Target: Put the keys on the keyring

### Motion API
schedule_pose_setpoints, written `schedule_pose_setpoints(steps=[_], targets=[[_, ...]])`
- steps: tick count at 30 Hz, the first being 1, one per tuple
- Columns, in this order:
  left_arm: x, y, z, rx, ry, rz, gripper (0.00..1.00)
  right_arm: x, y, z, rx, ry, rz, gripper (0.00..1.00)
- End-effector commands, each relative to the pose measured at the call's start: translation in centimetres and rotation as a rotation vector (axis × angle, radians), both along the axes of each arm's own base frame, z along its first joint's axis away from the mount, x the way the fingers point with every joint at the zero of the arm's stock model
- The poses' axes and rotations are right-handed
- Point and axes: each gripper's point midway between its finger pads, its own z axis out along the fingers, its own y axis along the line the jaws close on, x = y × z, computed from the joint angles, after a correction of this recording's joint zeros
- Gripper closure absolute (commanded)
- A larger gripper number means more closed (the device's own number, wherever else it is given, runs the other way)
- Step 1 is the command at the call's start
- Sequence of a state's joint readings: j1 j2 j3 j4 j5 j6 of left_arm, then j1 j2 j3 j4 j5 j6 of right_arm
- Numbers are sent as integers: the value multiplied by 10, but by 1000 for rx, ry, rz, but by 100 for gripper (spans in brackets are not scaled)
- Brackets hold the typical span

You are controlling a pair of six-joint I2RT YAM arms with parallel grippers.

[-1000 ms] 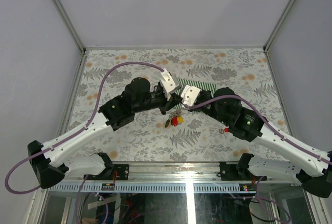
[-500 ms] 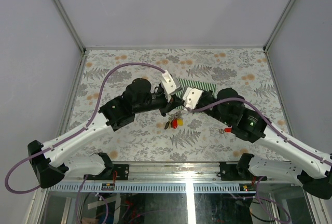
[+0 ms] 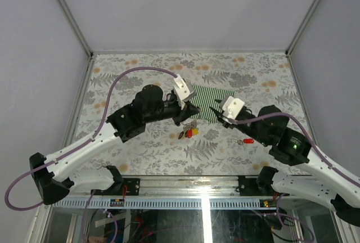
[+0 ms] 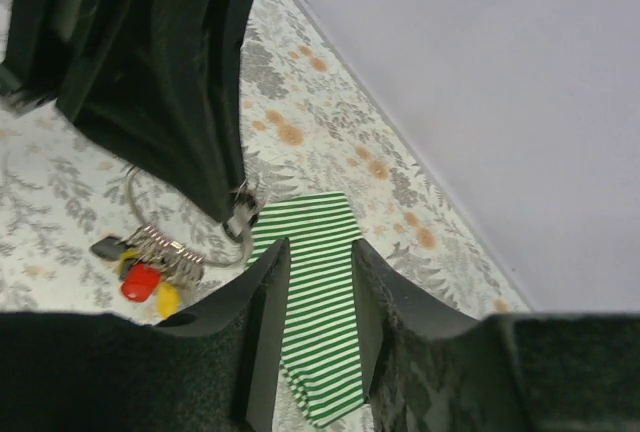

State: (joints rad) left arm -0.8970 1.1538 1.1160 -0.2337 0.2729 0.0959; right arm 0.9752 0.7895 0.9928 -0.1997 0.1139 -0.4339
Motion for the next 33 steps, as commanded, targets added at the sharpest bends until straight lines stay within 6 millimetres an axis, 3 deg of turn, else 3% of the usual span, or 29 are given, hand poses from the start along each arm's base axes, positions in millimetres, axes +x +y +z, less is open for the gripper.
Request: schedule_pose_setpoints(steps=[1,8,13,23,27,33], targets=[[-9,-3,59,-172,-72,-28,100,-29,1,-8,103,76,102,60],[-27,5,87,-279,-39,-50,100,-58,16,-10,279,265,218,52],[-52,23,100,-365,0,-81,100,-70,25,-6,362,358,275,47],[-107,46,129,-447,58,-249,100,-112,46,33,463,337,575,46],[-113,52,135,-466,62,-254,100,-119,51,42,474,321,638,46],[-112,53,139,-476,64,-245,100,-123,65,38,447,359,702,47]])
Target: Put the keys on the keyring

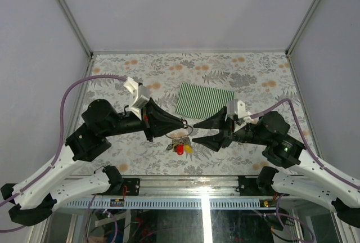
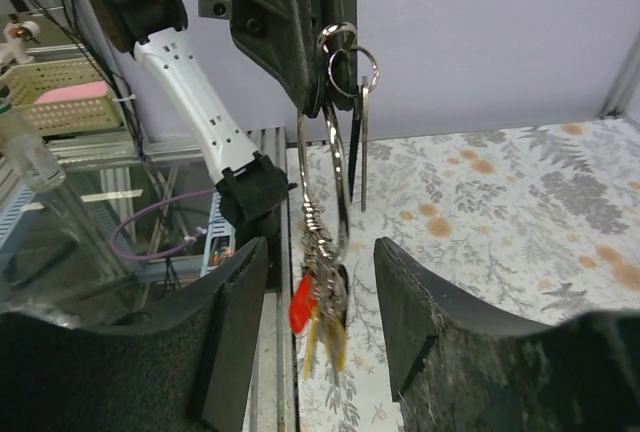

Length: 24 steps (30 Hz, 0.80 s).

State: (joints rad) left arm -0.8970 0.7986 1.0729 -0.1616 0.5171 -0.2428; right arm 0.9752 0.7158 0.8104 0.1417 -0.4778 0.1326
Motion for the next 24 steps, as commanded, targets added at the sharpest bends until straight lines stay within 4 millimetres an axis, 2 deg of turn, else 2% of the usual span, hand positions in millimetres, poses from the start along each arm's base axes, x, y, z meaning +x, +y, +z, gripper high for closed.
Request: schedule_pose_setpoints(steps=[1,5,8,17,24], targets=[[-5,3,28,-80,-36,-11,100,-16,8,27,75,-33,111,47],[-3,2,28,-80,-35,-4,100,-17,13,27,84,-19,132,50],[-2,0,27,-77,-30,-6,100,-14,16,30,108,-13,128,55],[2,1,28,-97,-27,23,99,-12,18,36,130,-7,125,100],[4,3,27,-100,-23,38,89,-10,13,40,137,-2,92,100]])
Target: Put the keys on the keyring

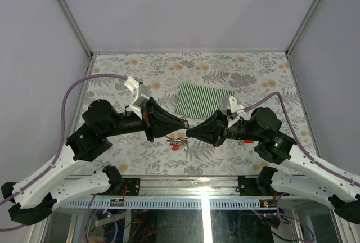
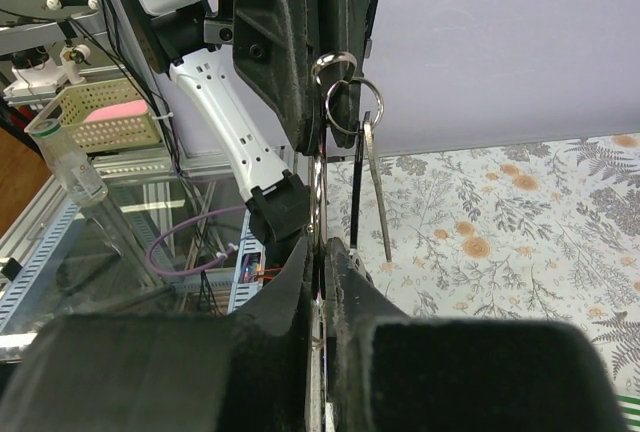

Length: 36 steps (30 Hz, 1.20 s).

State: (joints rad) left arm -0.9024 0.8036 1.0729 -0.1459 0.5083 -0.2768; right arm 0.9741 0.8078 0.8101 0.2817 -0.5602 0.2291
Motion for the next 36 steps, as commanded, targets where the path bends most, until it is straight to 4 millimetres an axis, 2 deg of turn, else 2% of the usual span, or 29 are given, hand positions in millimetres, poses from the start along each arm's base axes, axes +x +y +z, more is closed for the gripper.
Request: schedule_pose_setpoints(steps=[1,9,14,20,24,27,32,36], targets=[[4,5,25,-86,-50,43,87,-5,-8,35,100,-55,-9,100],[5,5,23,-84,-47,47,76,-5,-10,36,93,-53,-17,100],[6,7,22,-85,-46,58,73,-4,-11,37,97,-53,-26,100],[22,21,19,-91,-26,190,68,17,-18,30,-29,20,-161,100],[27,32,16,-96,-18,259,61,31,-25,12,-195,106,-252,100],[32,41,12,-88,-9,312,59,38,-26,-4,-340,169,-287,100],[46,55,1,-61,16,422,59,52,-24,-40,-587,280,-347,100],[51,68,-3,-65,31,491,59,59,-20,-77,-787,385,-369,100]])
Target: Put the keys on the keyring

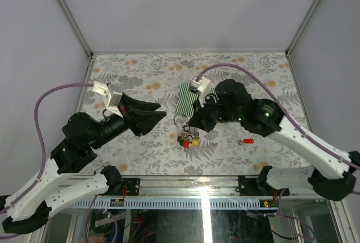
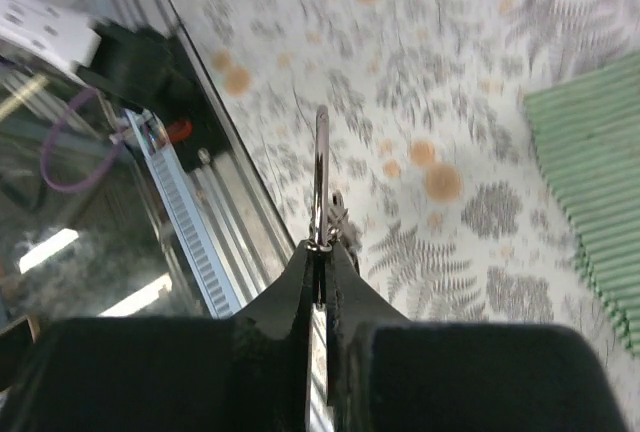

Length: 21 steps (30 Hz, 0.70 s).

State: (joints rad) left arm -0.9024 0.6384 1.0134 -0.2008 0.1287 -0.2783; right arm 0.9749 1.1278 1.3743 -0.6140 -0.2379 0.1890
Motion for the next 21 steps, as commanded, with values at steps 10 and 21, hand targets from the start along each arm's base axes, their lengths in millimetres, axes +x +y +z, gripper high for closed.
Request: schedule_pose_setpoints(steps=[10,21], targets=[[13,28,-14,11,45,156,58,-1,-17,-83,-421,263,-71,100],[15,29,-18,19,51,168,58,-3,-42,-121,-653,357,-144,100]])
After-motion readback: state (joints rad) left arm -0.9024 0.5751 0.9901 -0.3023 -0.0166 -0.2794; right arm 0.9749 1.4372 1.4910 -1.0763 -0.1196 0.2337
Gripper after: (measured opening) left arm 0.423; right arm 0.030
